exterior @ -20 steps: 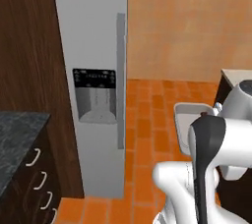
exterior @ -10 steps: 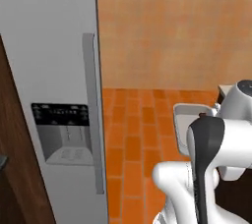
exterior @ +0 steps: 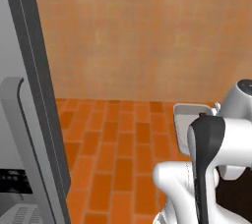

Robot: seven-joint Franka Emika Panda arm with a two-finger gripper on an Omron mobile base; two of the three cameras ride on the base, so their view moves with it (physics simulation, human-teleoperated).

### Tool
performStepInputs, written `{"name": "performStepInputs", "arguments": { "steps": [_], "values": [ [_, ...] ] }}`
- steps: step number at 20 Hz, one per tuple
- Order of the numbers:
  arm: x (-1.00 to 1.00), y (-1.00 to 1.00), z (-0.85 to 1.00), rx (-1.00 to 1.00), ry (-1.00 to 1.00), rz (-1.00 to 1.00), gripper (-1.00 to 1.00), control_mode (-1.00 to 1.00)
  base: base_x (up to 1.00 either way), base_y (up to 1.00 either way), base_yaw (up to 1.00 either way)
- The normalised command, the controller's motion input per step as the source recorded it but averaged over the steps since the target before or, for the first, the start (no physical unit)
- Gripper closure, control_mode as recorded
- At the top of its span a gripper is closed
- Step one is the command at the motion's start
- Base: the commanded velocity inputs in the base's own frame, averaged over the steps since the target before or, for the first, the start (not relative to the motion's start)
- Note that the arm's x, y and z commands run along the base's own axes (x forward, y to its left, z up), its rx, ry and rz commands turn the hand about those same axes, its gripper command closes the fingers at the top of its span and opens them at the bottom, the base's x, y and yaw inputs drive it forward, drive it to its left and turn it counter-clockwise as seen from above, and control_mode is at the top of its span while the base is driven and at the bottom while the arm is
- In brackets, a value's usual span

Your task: Take the meat container that has the chicken drumstick and place it on the second highest rack of the freezer. Then take the vegetable container that has the lemon wedge and onion and place it on the highest rack of the freezer.

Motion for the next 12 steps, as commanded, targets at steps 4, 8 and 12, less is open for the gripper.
{"name": "performStepInputs", "arguments": {
  "steps": [4, 8, 12],
  "values": [
    [0.00, 0.00, 0.00, 0.00, 0.00, 0.00, 1.00, 1.00, 1.00, -0.68, 0.37],
    [0.00, 0.00, 0.00, 0.00, 0.00, 0.00, 1.00, 1.00, 1.00, -0.53, 0.56],
    [0.00, 0.00, 0.00, 0.00, 0.00, 0.00, 1.00, 1.00, 1.00, -0.36, 0.34]
  ]
}}
